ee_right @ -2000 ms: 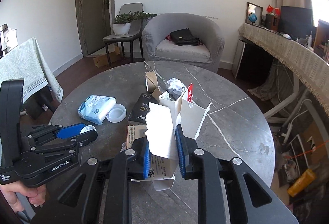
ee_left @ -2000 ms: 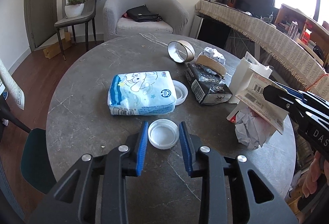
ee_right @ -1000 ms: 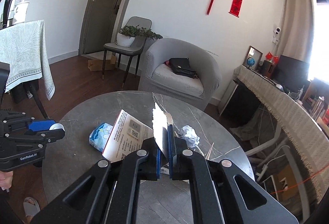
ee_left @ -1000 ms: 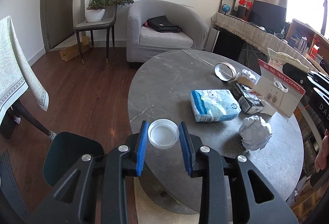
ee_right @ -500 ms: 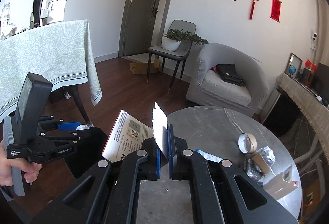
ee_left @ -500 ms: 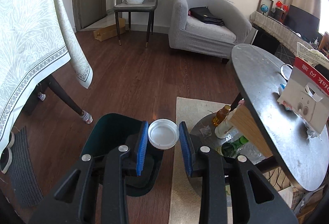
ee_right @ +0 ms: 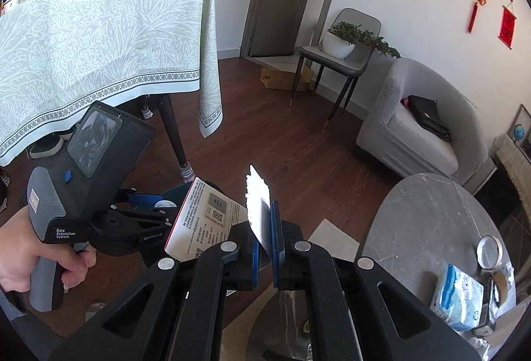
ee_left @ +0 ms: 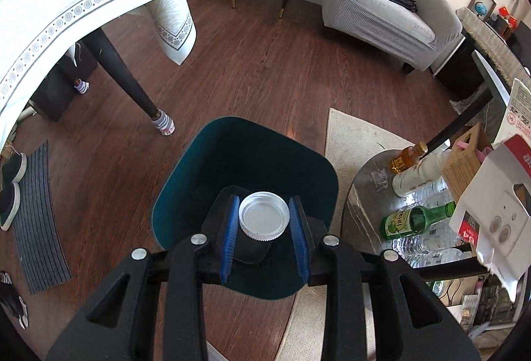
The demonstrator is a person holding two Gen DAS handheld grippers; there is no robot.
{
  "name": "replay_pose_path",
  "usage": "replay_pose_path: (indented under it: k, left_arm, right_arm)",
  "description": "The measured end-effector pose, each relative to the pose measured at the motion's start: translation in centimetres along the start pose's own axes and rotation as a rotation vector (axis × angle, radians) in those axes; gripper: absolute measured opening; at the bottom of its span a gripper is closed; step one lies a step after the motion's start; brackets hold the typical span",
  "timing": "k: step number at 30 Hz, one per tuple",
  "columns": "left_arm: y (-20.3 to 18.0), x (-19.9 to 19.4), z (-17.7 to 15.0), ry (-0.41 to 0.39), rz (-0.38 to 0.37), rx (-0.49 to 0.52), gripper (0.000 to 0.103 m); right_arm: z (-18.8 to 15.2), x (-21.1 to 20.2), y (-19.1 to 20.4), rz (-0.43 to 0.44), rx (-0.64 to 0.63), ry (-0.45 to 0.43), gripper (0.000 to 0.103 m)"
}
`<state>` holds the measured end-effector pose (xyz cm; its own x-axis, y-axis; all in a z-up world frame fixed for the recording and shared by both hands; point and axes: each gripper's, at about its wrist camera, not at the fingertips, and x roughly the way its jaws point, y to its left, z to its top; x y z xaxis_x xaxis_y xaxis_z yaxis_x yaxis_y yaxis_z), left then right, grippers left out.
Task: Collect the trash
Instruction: 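Carry the lid and cardboard flap over the green trash bin with both grippers, then open both grippers to drop the lid and cardboard into the bin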
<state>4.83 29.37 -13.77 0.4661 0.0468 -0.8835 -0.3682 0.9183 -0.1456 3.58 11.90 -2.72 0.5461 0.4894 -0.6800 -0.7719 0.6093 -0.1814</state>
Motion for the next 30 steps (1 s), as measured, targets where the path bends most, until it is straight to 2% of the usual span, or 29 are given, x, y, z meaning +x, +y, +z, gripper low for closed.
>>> replay_pose_path:
  k: [3, 5, 8, 16, 24, 25, 30]
  left_arm:
    - [0.6, 0.7, 0.2, 0.009, 0.003, -0.014, 0.038]
    - [1.1, 0.8, 0.1, 0.014, 0.007, -0.025, 0.048]
    - [2.1, 0.0, 0.1, 0.000, 0.017, -0.035, 0.049]
    - [3.9, -5.0, 0.3, -0.105, 0.022, -0.012, 0.046]
    - [4.2, -10.4, 0.7, -0.209, -0.006, 0.012, 0.035]
    - [4.0, -10.9, 0.8, -0.215, -0.016, 0.020, 0.032]
    - [3.8, -12.8, 0.8, -0.247, -0.033, 0.024, 0.032]
  right_arm:
    - [0.4, 1.0, 0.4, 0.011, -0.003, 0.010, 0.005]
    - [0.7, 1.6, 0.6, 0.014, -0.008, 0.016, 0.005]
    - [0.7, 2.8, 1.0, 0.025, -0.012, 0.034, 0.005]
    - [0.6, 8.1, 2.7, 0.092, 0.008, 0.128, 0.005]
    - [-0.8, 13.2, 5.5, 0.144, 0.017, 0.238, 0.005]
    - [-1.0, 13.8, 5.8, 0.146, 0.019, 0.250, 0.005]
    - [-2.2, 16.7, 7.3, 0.130, 0.019, 0.319, 0.006]
